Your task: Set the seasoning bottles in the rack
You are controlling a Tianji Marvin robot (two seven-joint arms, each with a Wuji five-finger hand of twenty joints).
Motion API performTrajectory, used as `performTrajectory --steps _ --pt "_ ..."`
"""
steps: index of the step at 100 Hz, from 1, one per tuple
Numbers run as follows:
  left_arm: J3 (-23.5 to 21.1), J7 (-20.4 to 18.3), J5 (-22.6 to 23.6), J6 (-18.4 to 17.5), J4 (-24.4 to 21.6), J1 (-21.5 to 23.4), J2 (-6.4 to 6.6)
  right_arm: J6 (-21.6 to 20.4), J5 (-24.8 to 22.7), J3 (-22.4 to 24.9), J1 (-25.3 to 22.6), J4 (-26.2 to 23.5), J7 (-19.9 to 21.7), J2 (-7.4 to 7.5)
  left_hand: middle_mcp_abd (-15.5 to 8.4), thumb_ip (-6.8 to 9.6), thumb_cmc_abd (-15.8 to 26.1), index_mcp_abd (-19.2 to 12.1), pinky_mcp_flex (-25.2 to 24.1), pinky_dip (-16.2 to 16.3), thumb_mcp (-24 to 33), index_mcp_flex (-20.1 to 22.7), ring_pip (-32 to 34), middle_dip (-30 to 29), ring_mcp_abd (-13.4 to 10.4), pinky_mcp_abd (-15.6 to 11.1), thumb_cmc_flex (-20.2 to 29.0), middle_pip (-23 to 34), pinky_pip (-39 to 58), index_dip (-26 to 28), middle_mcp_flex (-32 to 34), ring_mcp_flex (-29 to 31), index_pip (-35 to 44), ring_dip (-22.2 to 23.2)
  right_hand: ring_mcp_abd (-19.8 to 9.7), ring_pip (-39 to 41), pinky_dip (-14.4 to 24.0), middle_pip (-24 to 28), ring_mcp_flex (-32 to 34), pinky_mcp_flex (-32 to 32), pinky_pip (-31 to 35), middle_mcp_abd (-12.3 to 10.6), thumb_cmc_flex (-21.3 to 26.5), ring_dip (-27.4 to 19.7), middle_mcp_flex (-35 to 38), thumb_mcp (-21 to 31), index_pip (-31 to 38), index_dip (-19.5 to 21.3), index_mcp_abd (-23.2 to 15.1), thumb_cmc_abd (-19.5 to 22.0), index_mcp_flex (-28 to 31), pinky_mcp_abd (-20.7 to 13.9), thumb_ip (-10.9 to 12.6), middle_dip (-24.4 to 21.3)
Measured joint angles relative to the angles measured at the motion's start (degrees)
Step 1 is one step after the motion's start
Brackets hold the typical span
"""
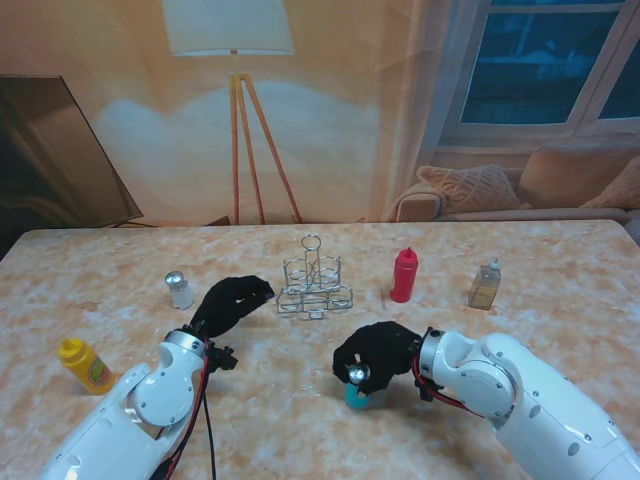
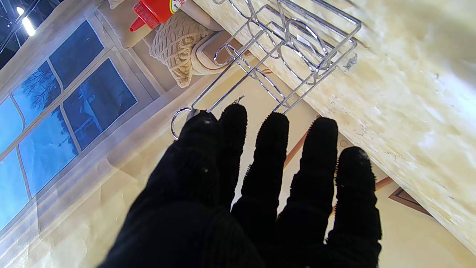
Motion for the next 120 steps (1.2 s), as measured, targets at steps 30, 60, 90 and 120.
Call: performTrajectory --steps 30,60,90,120 --pt "-0.09 -0.02 -0.04 -0.14 -0.01 0.03 0.01 0.54 0.14 0.06 -0.04 0.46 -1.64 -0.44 0.0 0.0 0.0 0.0 0.0 0.0 0.0 0.0 0.0 0.0 0.01 0.0 0.01 0.0 0.0 0.0 0.0 0.0 0.0 0.0 -0.86 3.9 1.17 0.6 2.62 2.03 0.73 -0.5 0.95 1.49 3.58 -1.35 0.0 1.36 -1.74 -0.98 2.77 -0.04 -0.03 2.98" --pt "-0.11 -0.02 -0.15 -0.15 -0.01 0.03 0.01 0.92 -1.1 1.0 0.16 -0.08 -2.69 -0.67 0.0 0.0 0.0 0.0 0.0 0.01 0.0 0.0 0.0 0.0 0.01 0.0 0.02 0.0 0.0 0.0 0.0 0.0 0.0 0.0 -0.55 3.91 1.24 0.69 2.69 2.41 0.75 -0.51 1.45 1.5 3.65 -2.04 0.0 1.39 -2.38 -0.98 3.33 -0.04 -0.04 3.01" --pt "-0.15 -0.01 -0.2 -0.16 0.03 0.01 0.0 1.78 -2.9 0.86 2.57 -0.16 -4.02 -1.03 0.0 0.0 0.0 0.0 0.0 0.01 -0.07 0.0 -0.01 0.0 0.01 0.0 0.04 0.0 0.0 0.0 0.0 0.0 0.0 0.0 -0.46 4.54 1.32 1.18 3.0 2.86 0.84 -0.51 1.48 1.5 4.26 -2.34 0.0 1.4 -2.91 -1.51 4.05 -0.04 -0.04 3.02" --pt "-0.32 0.22 -0.21 -0.19 0.1 -0.01 -0.02 4.79 -4.33 -0.45 5.53 0.22 -8.12 -1.72 0.0 0.0 0.0 0.0 0.0 0.01 -0.09 0.0 -0.01 0.0 0.01 0.0 0.04 0.0 0.0 0.0 0.0 0.0 0.0 0.0 -0.24 4.6 1.85 1.18 3.01 2.91 0.98 -0.51 1.48 1.5 4.28 -2.35 0.0 1.4 -3.17 -1.51 4.3 -0.04 -0.04 3.03"
